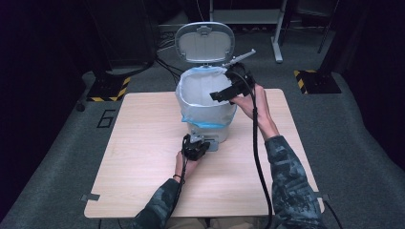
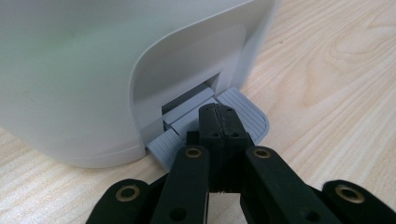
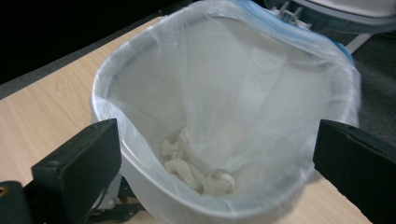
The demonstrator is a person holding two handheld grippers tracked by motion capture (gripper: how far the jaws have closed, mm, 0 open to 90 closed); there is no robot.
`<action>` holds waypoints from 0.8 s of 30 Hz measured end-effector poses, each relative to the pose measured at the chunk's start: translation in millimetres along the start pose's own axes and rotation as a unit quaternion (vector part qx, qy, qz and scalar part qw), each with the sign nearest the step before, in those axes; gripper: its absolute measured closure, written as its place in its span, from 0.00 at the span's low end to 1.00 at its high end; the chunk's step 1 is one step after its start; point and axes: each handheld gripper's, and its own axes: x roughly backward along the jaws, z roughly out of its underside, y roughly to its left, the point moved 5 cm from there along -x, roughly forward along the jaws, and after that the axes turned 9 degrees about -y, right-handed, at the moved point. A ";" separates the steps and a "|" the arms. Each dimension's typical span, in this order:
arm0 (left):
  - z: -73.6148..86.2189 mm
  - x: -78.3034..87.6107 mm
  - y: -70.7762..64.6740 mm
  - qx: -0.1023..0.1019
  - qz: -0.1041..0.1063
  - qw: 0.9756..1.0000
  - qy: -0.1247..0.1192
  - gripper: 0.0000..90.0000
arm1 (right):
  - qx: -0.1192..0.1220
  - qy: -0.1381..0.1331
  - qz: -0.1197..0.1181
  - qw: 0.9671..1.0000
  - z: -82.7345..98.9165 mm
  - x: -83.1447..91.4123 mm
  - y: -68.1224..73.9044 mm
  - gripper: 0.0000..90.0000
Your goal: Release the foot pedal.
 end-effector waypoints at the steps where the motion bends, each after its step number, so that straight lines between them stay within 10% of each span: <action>1: -0.1 0.0 0.2 0.001 0.000 1.000 0.000 1.00 | 0.001 -0.005 0.003 1.000 3.5 4.3 -1.7 0.00; 4: -0.4 1.3 2.4 0.020 0.016 1.000 -0.002 0.95 | -0.007 -0.011 0.007 1.000 12.1 15.4 -4.2 0.00; 12: -3.8 33.5 7.3 0.031 0.008 0.999 0.006 0.36 | -0.017 -0.036 0.021 0.999 53.9 54.2 -10.3 0.00; 24: 11.0 81.9 35.7 0.042 -0.035 0.998 0.012 0.21 | -0.048 -0.028 0.053 0.997 155.0 71.9 -17.1 0.00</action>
